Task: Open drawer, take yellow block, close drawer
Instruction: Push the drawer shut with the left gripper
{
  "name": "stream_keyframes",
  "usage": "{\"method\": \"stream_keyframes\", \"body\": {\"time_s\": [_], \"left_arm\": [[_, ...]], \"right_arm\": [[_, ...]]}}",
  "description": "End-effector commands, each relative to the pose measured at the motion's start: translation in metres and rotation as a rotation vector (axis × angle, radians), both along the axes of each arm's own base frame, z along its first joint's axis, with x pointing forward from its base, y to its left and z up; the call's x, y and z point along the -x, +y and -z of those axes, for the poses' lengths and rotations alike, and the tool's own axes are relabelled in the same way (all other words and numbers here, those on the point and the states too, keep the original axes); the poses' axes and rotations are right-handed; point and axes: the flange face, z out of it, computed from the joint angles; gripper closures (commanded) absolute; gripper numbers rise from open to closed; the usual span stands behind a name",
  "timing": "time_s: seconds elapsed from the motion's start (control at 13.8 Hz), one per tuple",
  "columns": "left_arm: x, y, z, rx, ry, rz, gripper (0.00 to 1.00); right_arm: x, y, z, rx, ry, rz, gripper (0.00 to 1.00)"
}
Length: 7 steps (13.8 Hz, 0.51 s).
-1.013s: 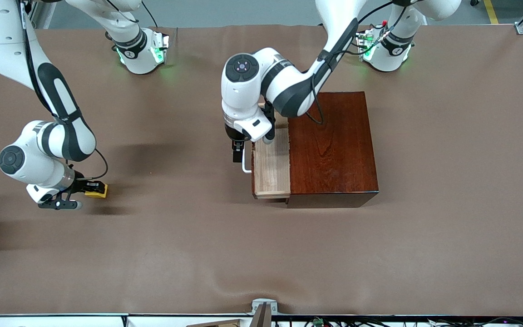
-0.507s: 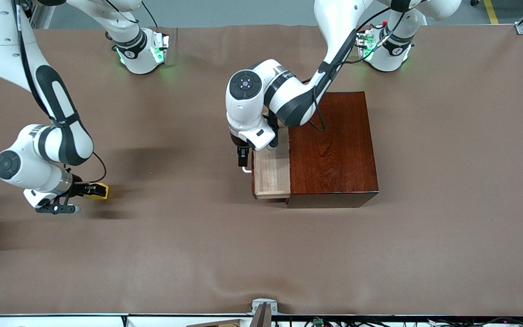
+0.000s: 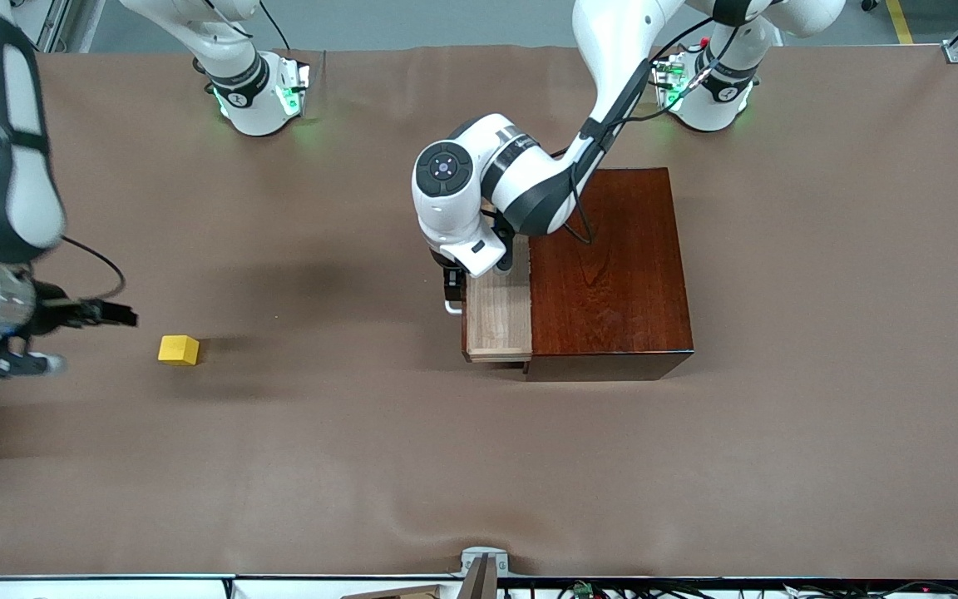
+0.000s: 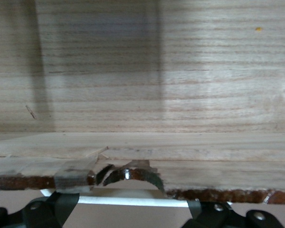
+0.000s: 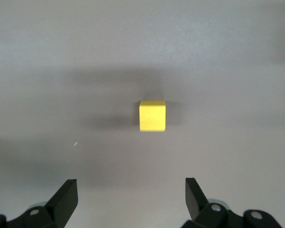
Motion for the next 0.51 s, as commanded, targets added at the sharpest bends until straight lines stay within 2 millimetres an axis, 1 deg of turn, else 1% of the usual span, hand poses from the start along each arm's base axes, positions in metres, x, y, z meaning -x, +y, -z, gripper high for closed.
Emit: {"method": "stream_keyframes", "body": {"time_s": [0.0,0.14,0.29,0.43], "left_arm": [[0.0,0.01,-0.003,-0.047,0.053,0.018,0.0],[-0.003,0.016,-0.005,-0.069,0.057,0.014,0.0],[-0.008,0.023,-0.015,-0.076,0.049,0.004,0.0],[-0.009,0.028,-0.019,-0.099,0.054,0.005,0.0]], "right_arm": [[0.029,0.01,-0.058,0.002,-0.018,0.038,0.0],[0.048,0.019,-0.095,0.012,-0.037,0.087,0.0],[0.061,0.027,-0.119,0.017,-0.045,0.118,0.0],[0.074,0.042,-0.14,0.021,-0.057,0.128,0.0]]}}
